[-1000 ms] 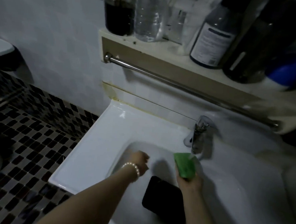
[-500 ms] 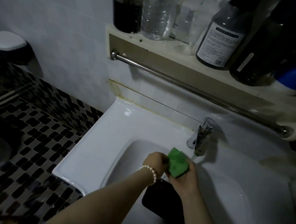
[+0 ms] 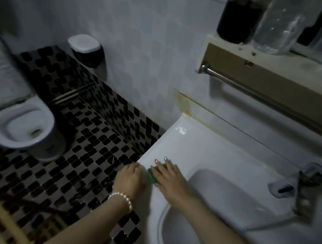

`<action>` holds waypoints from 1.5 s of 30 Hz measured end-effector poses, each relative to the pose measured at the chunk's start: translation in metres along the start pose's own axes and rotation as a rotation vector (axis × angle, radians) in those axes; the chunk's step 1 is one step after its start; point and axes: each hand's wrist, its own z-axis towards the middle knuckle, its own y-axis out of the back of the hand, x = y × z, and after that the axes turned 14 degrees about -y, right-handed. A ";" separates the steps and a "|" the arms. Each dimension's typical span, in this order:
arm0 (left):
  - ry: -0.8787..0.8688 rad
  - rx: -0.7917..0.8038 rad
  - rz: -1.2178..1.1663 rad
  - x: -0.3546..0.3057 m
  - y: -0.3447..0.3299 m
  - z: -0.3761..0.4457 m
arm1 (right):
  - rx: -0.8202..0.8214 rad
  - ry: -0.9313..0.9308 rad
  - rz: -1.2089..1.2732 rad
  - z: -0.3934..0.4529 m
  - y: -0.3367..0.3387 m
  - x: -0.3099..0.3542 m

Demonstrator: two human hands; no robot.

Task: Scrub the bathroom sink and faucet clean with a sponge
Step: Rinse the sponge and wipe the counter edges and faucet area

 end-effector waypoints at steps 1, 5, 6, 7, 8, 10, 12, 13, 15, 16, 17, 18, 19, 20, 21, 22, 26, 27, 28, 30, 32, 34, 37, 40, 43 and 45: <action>-0.004 0.034 0.057 0.008 -0.002 0.001 | 0.043 -0.021 -0.036 0.017 0.000 -0.016; 0.001 0.069 0.090 0.021 -0.004 0.009 | 0.018 -0.398 -0.323 0.097 0.003 -0.067; -0.006 0.070 0.090 0.022 -0.003 0.012 | 0.040 -0.479 -0.323 0.109 0.003 -0.068; -0.013 0.067 0.085 0.022 -0.001 0.015 | 0.047 -0.529 -0.293 0.117 0.003 -0.064; -0.025 0.050 0.074 0.022 0.001 0.017 | 0.033 -0.532 -0.233 0.118 0.001 -0.057; -0.022 -0.002 -0.007 0.024 0.011 0.020 | -0.021 -0.359 -0.165 0.103 -0.013 -0.034; 0.064 -0.005 -0.266 0.034 0.019 0.024 | 0.006 -0.081 -0.131 0.068 -0.027 -0.011; 0.136 0.001 -0.483 0.041 0.023 0.025 | 0.051 0.036 -0.117 0.055 -0.026 -0.004; 0.280 -0.025 -0.885 0.056 0.030 0.025 | 0.039 0.144 -0.136 0.055 -0.024 -0.011; 0.346 -0.035 -1.010 0.062 0.032 0.025 | 0.014 0.079 -0.138 0.066 -0.021 -0.017; 0.407 -0.027 -1.078 0.068 0.031 0.024 | 0.024 -0.042 -0.134 0.080 -0.016 -0.023; 0.463 -0.004 -1.100 0.072 0.027 0.022 | 0.038 -0.168 -0.120 0.095 -0.013 -0.026; 0.514 0.014 -1.106 0.076 0.023 0.019 | 0.061 -0.290 -0.107 0.108 -0.010 -0.025; 0.565 0.028 -1.110 0.079 0.019 0.018 | 0.066 -0.391 -0.044 0.113 -0.012 -0.017; 0.617 0.036 -1.116 0.082 0.015 0.017 | 0.052 -0.470 0.033 0.113 -0.014 -0.004; 0.670 0.034 -1.131 0.082 0.014 0.015 | 0.041 -0.498 0.121 0.108 -0.016 0.010; 0.798 -0.021 -1.216 0.079 0.017 0.003 | 0.082 -0.209 0.286 0.057 -0.026 0.064; 0.818 -0.041 -1.238 0.076 0.018 -0.001 | 0.102 -0.129 0.300 0.042 -0.027 0.074; 0.836 -0.057 -1.260 0.076 0.018 -0.002 | 0.142 -0.072 0.316 0.033 -0.028 0.083; 0.864 -0.142 -1.295 0.067 0.017 -0.012 | 0.228 0.011 0.334 0.014 -0.026 0.090; 0.831 -0.262 -1.259 0.054 0.015 -0.021 | 0.275 0.062 0.332 0.002 -0.021 0.090; 0.691 -0.303 -1.071 0.038 0.010 -0.031 | 0.276 0.104 0.334 -0.016 -0.017 0.085; 0.427 -0.243 -0.592 0.009 -0.002 -0.042 | 0.199 0.073 0.369 -0.063 -0.022 0.073; 0.184 -0.241 -0.270 -0.021 -0.011 -0.042 | 0.096 -0.034 0.462 -0.098 -0.026 0.063; 0.045 -0.235 -0.282 -0.047 -0.016 -0.033 | -0.001 -0.069 0.515 -0.101 -0.025 0.057; -0.041 -0.231 -0.304 -0.061 -0.014 -0.026 | -0.037 -0.133 0.473 -0.089 -0.031 0.044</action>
